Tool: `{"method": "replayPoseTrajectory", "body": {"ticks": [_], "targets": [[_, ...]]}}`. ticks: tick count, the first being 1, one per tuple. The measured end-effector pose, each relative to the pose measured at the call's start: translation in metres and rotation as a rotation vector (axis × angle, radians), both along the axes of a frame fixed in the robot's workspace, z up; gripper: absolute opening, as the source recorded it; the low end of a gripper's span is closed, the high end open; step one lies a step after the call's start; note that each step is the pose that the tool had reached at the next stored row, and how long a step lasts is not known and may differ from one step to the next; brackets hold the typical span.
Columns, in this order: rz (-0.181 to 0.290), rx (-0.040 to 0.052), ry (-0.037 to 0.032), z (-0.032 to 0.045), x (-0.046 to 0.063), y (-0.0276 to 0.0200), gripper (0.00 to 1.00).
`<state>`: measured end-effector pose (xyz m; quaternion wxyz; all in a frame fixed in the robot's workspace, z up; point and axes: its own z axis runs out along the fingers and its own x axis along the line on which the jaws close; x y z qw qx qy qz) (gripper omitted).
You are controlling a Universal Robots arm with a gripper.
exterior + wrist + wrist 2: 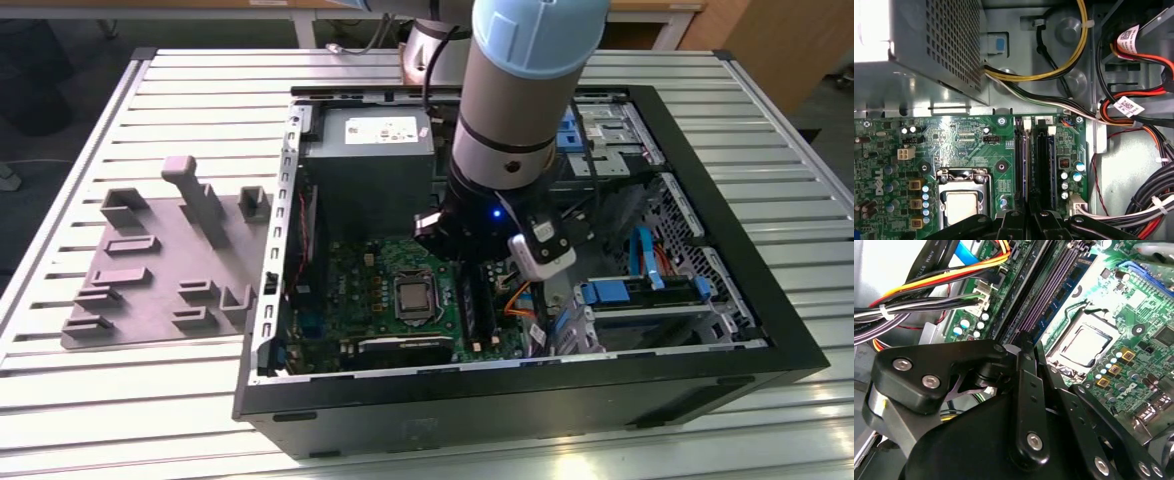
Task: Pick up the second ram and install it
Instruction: 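Press down the second ram until it locks into place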
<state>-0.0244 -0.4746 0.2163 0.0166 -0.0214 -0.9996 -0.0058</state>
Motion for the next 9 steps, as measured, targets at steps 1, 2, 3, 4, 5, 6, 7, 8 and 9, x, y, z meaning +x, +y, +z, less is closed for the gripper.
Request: {"method": "replayPoseTrajectory", "body": {"ticks": [1, 2, 3, 4, 5, 6, 7, 8, 9], "targets": [[0.0, 0.0001, 0.0001, -0.0002, 0.0002, -0.0001, 0.14], [-0.001, 0.0011, 0.0001, -0.0012, 0.0007, -0.0001, 0.14], [-0.001, 0.0014, 0.0001, -0.0016, 0.0009, -0.0001, 0.14], [-0.002, 0.0016, 0.0001, -0.002, 0.0009, -0.0001, 0.14], [-0.002, 0.0017, 0.0001, -0.0024, 0.001, -0.0001, 0.14], [-0.002, 0.0019, 0.0001, -0.0028, 0.0011, -0.0001, 0.14], [-0.003, 0.0021, 0.0001, -0.0032, 0.0013, -0.0002, 0.14], [-0.003, 0.0023, 0.0001, -0.0036, 0.0013, -0.0002, 0.14], [-0.003, 0.0024, 0.0001, -0.0039, 0.0013, -0.0002, 0.14]]}}
